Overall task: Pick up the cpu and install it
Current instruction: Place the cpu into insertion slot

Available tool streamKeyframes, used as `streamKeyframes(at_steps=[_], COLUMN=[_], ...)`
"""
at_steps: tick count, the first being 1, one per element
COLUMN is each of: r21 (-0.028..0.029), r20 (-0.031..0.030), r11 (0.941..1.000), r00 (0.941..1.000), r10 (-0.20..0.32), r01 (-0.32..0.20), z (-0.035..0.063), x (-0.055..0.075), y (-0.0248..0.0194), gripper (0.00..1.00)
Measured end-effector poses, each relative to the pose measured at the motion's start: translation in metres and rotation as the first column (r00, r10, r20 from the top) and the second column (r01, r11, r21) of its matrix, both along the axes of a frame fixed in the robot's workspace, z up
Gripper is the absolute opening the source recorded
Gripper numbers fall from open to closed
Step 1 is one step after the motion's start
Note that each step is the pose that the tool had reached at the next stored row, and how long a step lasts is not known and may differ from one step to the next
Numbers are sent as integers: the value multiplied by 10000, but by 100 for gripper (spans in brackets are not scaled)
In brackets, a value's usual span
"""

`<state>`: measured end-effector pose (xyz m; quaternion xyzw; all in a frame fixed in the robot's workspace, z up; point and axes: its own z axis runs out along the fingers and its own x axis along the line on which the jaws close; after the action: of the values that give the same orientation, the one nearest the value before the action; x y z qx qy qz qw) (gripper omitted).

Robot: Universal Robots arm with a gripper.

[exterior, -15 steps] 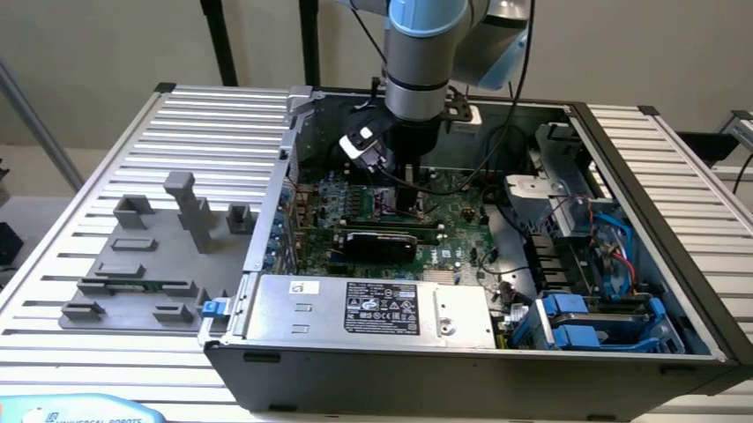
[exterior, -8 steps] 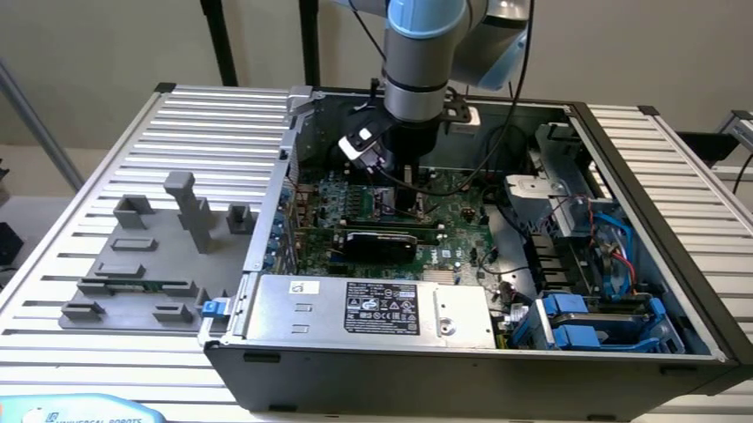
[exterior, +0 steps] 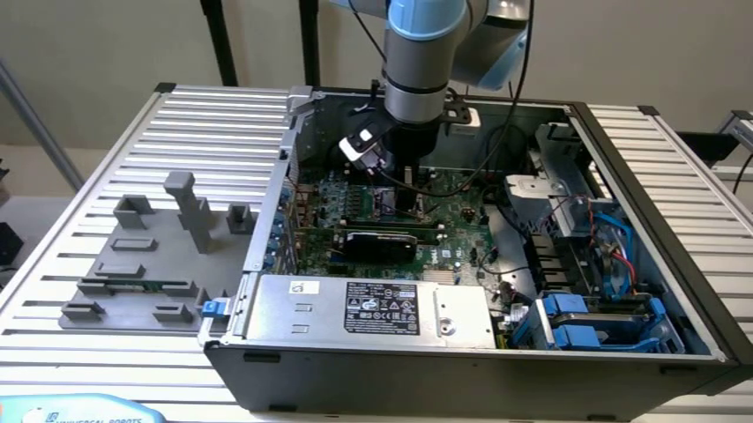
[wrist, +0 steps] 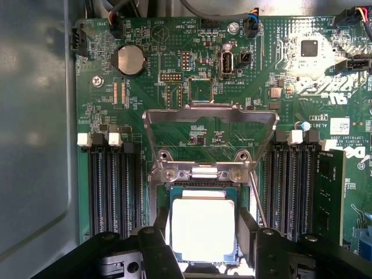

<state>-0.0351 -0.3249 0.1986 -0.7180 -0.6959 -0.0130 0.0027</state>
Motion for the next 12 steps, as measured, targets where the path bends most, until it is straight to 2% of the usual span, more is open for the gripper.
streamKeyframes(at_steps=[12], r21=[-3], r20=[-1], r11=[10000], r00=[10000], r10=[2], r01=[-2], z=[-15], x=[-1], y=[0], gripper=[55])
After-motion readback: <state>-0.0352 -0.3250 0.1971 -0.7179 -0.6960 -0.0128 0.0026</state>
